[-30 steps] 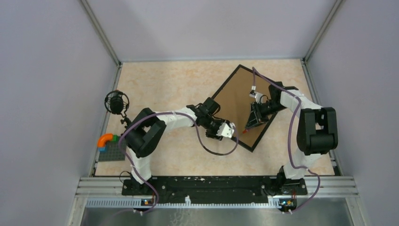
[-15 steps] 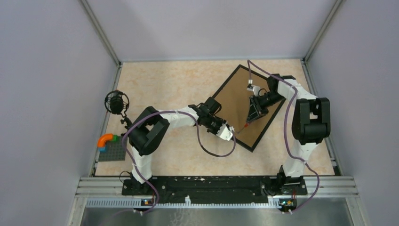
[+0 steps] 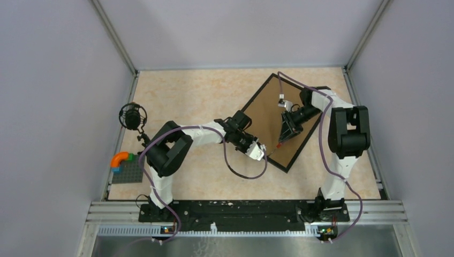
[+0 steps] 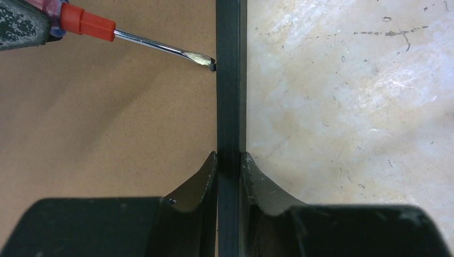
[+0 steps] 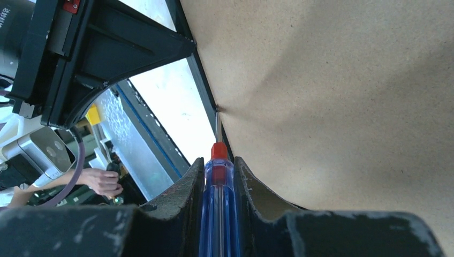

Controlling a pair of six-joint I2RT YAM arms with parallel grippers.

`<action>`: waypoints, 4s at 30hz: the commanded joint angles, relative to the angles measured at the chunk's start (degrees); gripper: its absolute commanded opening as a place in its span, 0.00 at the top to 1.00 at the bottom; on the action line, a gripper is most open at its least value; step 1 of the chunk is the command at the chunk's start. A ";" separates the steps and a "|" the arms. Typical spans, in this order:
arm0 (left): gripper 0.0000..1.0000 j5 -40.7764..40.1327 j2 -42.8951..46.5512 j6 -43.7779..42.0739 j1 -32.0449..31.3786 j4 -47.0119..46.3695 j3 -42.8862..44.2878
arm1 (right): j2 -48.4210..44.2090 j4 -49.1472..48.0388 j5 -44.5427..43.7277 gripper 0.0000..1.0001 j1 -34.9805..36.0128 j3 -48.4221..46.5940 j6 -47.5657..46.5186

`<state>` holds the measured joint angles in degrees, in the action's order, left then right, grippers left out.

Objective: Take the photo out of the frame
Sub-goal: Release the photo frame item from the photo frame.

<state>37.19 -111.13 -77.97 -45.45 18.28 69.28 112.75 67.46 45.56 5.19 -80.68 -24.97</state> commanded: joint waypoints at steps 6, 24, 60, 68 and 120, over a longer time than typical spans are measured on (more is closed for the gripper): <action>0.82 -1.88 -3.30 -1.40 -0.75 0.52 -1.63 | 1.29 -0.95 0.16 1.00 1.27 -1.25 1.12; 1.00 -7.19 -7.71 10.43 -2.81 -1.34 1.33 | -5.60 -2.23 -2.49 1.00 7.80 -1.25 0.72; 1.00 -7.66 -4.28 18.07 -10.83 0.82 -2.18 | -8.06 -1.25 -3.83 1.00 8.43 -6.84 3.23; 0.82 -4.45 -1.67 25.57 -12.92 5.07 -0.74 | -5.62 0.02 -3.28 1.00 9.20 -9.64 1.74; 0.93 1.65 6.99 -4.84 5.11 12.90 -10.31 | 6.40 -13.94 0.80 1.00 18.54 -12.02 14.16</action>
<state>37.80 -102.48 -82.65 -38.02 30.09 61.56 117.84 56.29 45.63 22.79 -90.15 -11.27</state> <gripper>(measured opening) 0.158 0.204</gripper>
